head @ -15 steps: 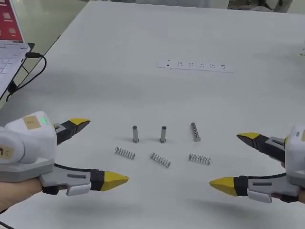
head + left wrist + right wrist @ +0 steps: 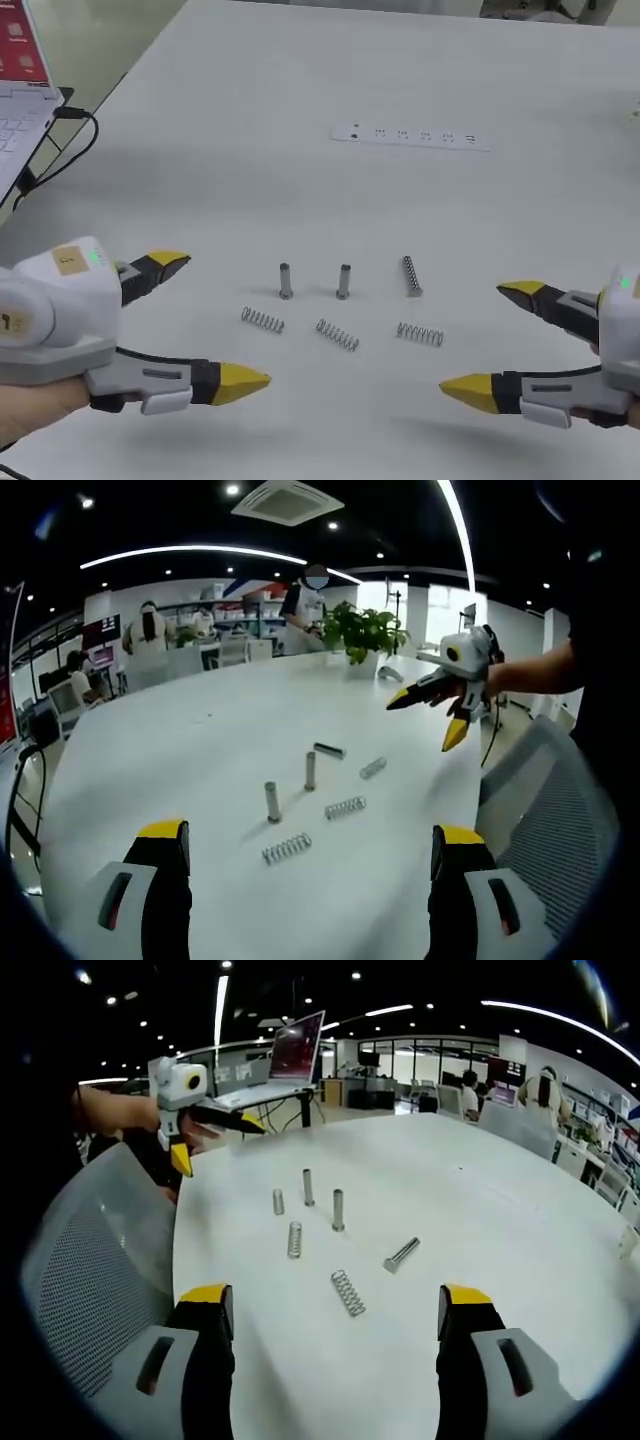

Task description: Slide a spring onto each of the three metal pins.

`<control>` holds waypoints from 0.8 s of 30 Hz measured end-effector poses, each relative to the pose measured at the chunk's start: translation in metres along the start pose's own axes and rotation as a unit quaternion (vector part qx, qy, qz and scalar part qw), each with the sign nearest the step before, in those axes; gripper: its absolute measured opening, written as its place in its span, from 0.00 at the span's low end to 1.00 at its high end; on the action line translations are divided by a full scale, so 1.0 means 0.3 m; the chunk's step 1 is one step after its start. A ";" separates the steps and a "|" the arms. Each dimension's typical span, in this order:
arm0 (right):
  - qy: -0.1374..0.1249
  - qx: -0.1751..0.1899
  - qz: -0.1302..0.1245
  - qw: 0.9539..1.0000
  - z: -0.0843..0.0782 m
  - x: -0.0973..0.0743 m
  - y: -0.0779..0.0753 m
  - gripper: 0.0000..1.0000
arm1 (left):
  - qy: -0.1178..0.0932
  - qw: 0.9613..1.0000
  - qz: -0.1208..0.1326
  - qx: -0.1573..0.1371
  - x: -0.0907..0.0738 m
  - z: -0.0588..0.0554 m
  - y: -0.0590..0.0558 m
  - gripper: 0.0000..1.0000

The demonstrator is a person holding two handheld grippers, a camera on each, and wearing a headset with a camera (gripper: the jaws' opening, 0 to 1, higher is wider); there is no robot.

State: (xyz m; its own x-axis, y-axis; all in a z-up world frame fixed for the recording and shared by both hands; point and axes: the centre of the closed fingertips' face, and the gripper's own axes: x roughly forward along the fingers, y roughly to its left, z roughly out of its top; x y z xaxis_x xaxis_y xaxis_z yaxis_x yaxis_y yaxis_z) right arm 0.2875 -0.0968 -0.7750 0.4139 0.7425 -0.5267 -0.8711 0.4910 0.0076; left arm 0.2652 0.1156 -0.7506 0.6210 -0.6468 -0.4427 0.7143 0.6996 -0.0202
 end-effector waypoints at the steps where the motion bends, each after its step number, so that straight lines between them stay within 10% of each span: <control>1: 0.000 0.001 0.000 1.000 0.001 0.001 -0.001 0.84 | 0.001 1.000 0.000 0.000 0.000 -0.001 0.001 0.98; 24: -0.023 0.009 0.005 1.000 0.115 0.060 -0.082 0.79 | 0.000 1.000 0.000 -0.004 0.019 -0.002 0.034 0.98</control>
State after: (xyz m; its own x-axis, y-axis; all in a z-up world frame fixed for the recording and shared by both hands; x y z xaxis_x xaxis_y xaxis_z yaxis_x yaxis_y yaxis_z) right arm 0.3255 -0.0798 -0.7553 0.4173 0.7677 -0.4864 -0.8707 0.4910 0.0280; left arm 0.2759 0.1192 -0.7538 0.6211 -0.6464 -0.4431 0.7116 0.7021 -0.0268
